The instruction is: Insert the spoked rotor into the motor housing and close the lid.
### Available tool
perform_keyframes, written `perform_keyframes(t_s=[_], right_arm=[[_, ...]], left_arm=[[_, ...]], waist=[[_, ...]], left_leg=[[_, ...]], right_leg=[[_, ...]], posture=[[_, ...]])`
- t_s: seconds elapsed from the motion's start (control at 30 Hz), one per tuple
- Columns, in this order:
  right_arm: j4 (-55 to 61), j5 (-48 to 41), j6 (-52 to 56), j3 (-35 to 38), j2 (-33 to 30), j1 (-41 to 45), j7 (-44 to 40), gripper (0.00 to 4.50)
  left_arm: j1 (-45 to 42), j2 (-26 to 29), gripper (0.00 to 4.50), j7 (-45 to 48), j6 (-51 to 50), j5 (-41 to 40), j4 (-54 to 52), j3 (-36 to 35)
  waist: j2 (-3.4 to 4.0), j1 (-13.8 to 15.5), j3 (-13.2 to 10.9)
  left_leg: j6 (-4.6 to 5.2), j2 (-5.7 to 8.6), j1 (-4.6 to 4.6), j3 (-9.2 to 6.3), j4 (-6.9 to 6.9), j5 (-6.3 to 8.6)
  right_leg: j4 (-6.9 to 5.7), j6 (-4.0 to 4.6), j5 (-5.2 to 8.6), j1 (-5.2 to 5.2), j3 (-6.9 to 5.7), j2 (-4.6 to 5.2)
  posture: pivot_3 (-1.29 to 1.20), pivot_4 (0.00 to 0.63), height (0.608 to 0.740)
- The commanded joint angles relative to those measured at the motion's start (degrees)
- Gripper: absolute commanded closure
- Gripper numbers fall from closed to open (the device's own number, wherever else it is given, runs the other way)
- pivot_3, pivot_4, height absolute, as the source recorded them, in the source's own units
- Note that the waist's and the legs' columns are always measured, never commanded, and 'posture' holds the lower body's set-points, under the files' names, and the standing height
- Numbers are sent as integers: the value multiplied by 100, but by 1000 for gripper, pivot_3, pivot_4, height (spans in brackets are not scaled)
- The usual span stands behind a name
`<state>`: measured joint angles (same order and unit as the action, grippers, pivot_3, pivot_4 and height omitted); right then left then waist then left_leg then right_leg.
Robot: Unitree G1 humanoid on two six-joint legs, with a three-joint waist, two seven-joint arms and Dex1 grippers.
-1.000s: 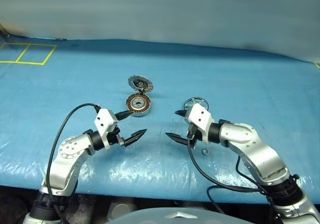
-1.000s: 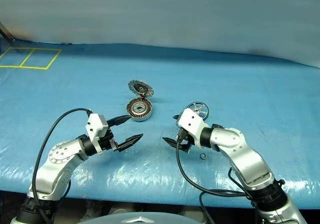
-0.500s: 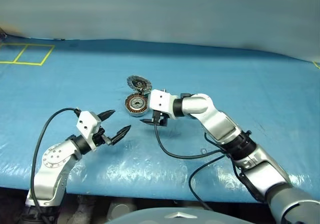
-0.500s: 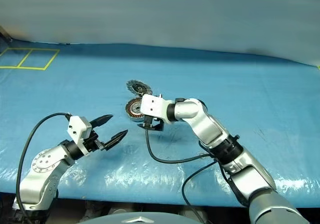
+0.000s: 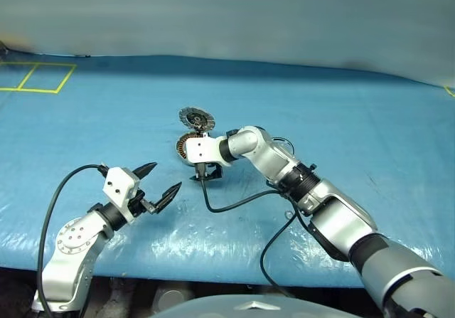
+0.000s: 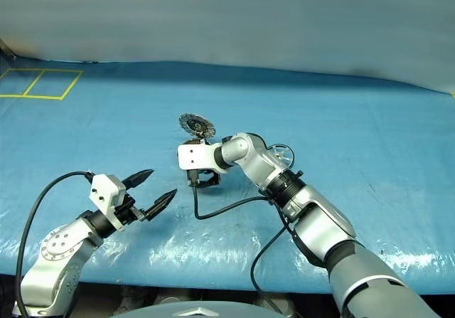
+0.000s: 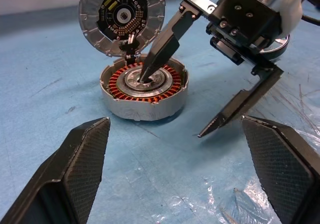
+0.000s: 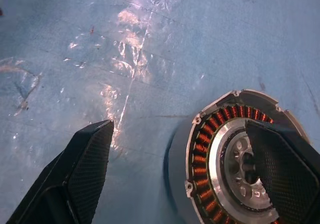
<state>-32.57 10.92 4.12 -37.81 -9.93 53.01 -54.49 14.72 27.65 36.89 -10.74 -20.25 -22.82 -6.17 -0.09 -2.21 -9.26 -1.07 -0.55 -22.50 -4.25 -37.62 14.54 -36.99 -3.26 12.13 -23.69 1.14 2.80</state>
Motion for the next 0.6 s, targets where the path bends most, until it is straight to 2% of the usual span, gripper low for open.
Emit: perform_keyframes(t_s=[0.03,0.27,0.43,0.6], right_arm=[[-381,99,-228,201,134,243,64,111],[-952,295,-372,303,198,315,127,111],[-683,-96,-73,709,218,275,-340,111],[-798,311,-262,539,118,245,-227,111]], left_arm=[[31,-14,22,-66,44,21,-287,-1],[118,-33,22,-117,53,37,-339,27],[152,-27,22,-88,53,-19,-364,-2],[5,-46,22,-102,39,66,-304,131]], waist=[[0,1,0],[3,1,-1],[4,3,-2],[5,-4,-3]], left_leg=[[0,0,0,0,0,0],[-2,0,0,-1,3,-1],[-2,0,0,-2,4,-1],[-2,0,1,-1,5,-1]], right_leg=[[0,0,0,0,0,0],[0,1,0,0,-1,0],[1,1,0,0,-1,0],[0,3,1,-1,-1,-1]], posture=[[0,150,740],[0,150,740],[0,150,740],[0,150,740]])
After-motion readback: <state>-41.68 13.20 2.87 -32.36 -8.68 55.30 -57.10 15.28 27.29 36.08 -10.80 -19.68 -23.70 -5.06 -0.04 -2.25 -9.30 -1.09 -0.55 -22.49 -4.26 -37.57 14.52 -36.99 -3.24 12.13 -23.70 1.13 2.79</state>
